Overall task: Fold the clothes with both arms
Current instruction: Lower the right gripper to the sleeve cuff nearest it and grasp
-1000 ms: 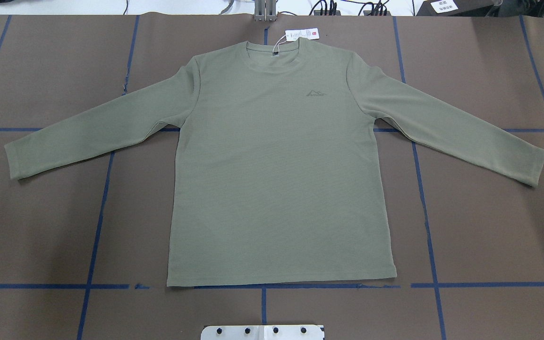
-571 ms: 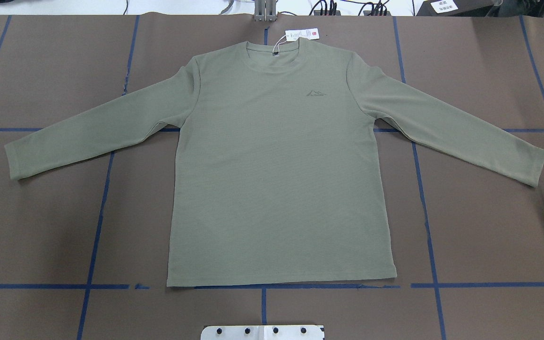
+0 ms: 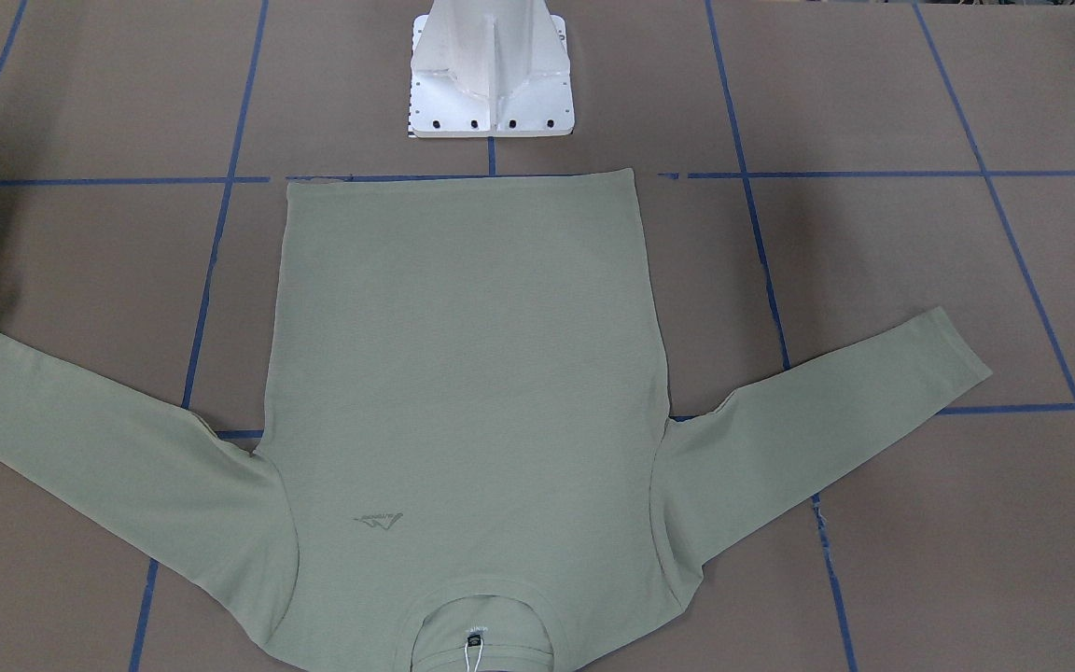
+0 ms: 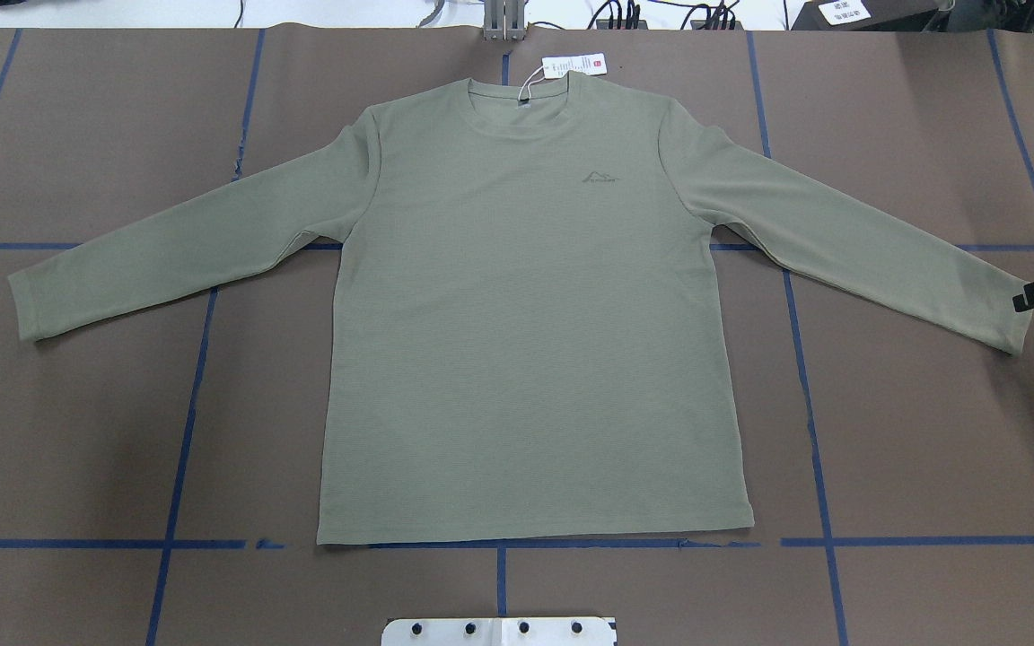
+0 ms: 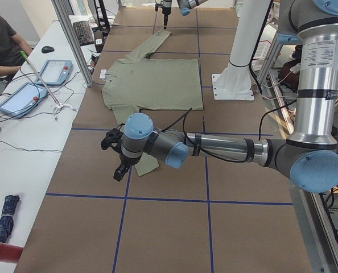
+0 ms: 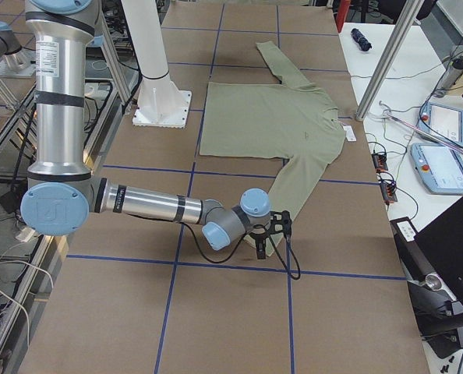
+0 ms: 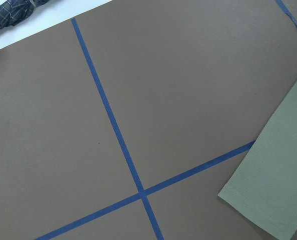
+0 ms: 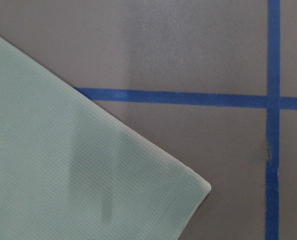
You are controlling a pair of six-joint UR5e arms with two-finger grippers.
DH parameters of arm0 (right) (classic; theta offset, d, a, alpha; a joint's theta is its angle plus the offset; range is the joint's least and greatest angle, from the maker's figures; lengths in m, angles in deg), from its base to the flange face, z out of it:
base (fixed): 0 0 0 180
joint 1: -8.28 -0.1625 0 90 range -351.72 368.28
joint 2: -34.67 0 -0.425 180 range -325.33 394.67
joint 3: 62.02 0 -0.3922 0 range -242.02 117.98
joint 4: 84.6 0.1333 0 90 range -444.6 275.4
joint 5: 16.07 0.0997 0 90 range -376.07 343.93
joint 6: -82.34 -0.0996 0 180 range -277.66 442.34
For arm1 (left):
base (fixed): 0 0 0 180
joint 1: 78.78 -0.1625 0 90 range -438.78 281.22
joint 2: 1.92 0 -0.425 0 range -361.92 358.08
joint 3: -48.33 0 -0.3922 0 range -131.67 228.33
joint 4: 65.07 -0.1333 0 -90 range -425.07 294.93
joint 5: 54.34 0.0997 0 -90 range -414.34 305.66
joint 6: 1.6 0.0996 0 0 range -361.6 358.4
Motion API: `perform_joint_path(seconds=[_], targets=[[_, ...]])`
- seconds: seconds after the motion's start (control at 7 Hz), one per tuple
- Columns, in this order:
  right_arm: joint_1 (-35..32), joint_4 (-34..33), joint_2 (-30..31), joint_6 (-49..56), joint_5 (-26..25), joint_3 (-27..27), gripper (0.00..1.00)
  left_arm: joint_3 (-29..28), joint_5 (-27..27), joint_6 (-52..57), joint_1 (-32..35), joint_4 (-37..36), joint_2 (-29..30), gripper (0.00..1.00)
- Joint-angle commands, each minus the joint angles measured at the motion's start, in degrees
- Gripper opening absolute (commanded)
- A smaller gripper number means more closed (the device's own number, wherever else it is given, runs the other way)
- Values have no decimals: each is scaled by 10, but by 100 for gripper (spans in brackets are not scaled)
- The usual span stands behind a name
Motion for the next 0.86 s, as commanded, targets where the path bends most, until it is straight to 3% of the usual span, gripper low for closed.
perform_joint_path(seconds=[0.0,0.57,0.71], targets=[[10,0,-15,0,-1,-23,100,1,0,0,0,0,0,100],[20,-6,-24,-1,-1,-27,98,4,0,0,0,0,2,100],[20,-6,-24,-2,1,-27,80,4,0,0,0,-1,3,100]])
